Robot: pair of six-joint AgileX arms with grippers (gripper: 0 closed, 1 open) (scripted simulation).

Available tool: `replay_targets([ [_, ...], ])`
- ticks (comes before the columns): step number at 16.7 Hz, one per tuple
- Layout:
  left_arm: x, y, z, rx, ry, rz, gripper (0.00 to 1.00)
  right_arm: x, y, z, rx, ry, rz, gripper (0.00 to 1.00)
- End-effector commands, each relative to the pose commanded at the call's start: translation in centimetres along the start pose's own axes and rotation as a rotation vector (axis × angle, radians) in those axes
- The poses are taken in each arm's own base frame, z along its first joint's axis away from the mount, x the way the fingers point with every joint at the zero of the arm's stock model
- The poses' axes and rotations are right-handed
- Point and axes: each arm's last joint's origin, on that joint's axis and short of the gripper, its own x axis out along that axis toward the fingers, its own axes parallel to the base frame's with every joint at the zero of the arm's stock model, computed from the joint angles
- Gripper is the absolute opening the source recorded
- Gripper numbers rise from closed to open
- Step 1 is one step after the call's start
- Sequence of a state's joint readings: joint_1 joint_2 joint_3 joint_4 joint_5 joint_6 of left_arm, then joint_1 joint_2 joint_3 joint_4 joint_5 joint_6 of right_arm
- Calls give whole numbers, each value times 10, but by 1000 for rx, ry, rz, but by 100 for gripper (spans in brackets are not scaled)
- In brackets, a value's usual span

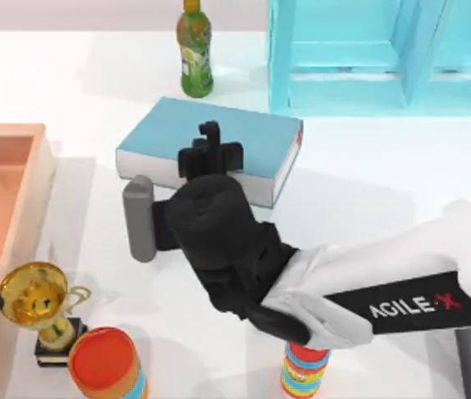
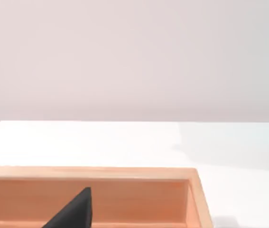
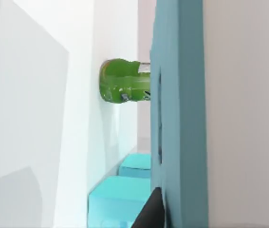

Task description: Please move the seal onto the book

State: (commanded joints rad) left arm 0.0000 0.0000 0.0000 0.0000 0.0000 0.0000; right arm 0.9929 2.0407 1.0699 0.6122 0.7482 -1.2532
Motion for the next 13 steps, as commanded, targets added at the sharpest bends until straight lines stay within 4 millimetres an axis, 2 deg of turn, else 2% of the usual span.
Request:
replay_targets([
  [4,0,0,0,0,0,0,100,3,6,-1,0,4,5,0],
  [9,0,0,0,0,0,0,100,9,30,-3,-4,6,11,0],
  [13,0,0,0,0,0,0,100,10,31,-3,0,5,7,0],
])
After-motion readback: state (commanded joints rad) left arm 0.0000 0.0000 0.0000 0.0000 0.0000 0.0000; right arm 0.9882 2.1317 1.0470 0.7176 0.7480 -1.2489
